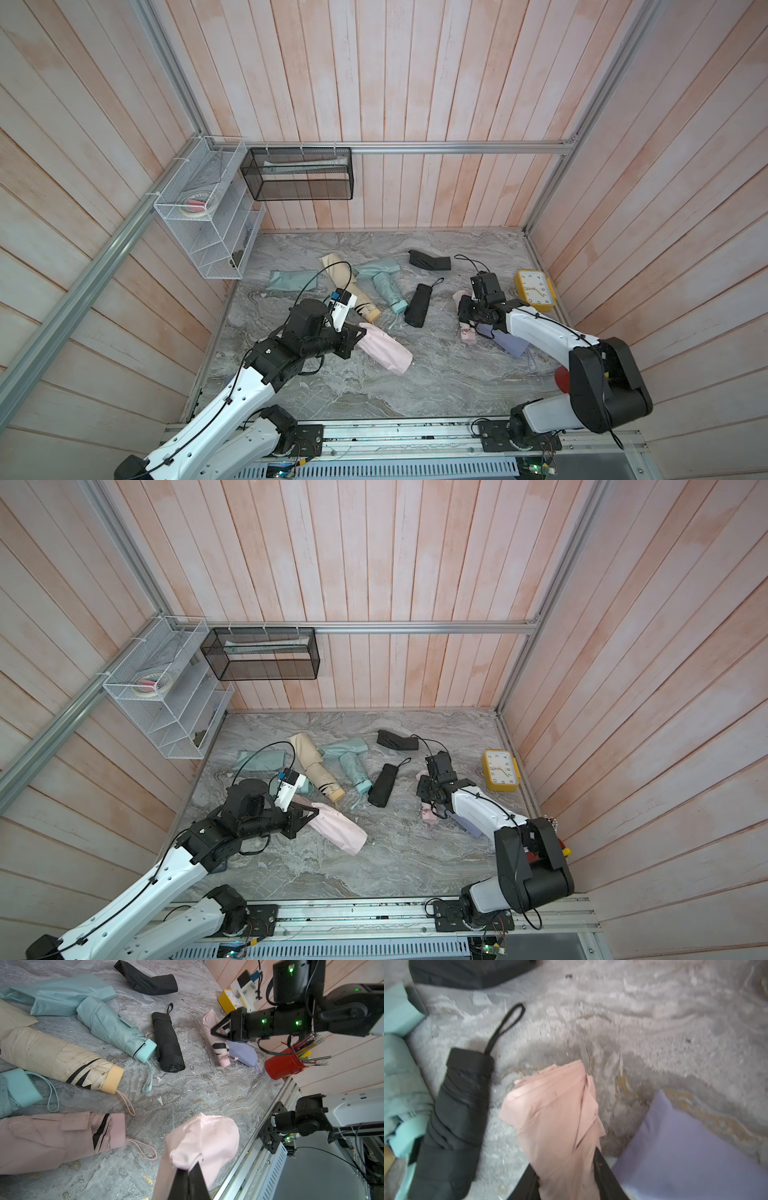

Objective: Take umbrellas out of sleeves
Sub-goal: Move the umbrella to the center of the board, then place the umbrella sleeve at the center of the board.

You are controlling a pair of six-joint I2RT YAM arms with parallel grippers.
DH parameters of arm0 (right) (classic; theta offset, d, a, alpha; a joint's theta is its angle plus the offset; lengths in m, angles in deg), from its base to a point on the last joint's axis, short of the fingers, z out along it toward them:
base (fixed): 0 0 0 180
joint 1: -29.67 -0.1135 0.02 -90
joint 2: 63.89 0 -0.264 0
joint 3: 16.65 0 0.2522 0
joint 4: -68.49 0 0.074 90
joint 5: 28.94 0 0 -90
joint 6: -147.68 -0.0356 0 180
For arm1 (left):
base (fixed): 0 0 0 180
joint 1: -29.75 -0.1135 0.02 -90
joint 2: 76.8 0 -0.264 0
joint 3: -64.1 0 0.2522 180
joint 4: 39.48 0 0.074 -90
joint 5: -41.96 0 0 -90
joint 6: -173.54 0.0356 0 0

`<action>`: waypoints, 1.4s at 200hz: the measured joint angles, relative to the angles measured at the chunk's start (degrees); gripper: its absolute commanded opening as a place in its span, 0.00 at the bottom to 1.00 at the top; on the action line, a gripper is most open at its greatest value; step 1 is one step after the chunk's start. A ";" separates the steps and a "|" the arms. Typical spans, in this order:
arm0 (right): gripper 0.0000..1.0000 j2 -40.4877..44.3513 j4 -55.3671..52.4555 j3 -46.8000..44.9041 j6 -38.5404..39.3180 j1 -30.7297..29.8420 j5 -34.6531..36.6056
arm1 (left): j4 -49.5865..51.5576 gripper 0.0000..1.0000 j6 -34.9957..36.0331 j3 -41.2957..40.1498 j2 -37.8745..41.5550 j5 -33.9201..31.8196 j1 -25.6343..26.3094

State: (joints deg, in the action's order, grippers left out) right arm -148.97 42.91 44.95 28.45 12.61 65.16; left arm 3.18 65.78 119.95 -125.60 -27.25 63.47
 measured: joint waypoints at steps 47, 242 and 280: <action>0.72 -3.82 3.26 5.88 4.22 2.82 -3.32 | -0.31 0.00 0.00 0.00 -3.48 0.50 0.04; 0.72 37.57 -0.22 -22.51 -1.07 10.86 -4.61 | -15.65 0.03 -2.84 44.61 -61.61 13.99 0.15; 0.71 37.64 -0.24 -22.51 -1.16 14.05 -4.46 | -3.45 0.03 9.05 64.39 -74.34 17.38 0.15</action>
State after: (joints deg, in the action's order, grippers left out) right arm -111.34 42.67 22.44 27.29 26.66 60.70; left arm -0.27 74.83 184.34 -199.93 -9.87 63.62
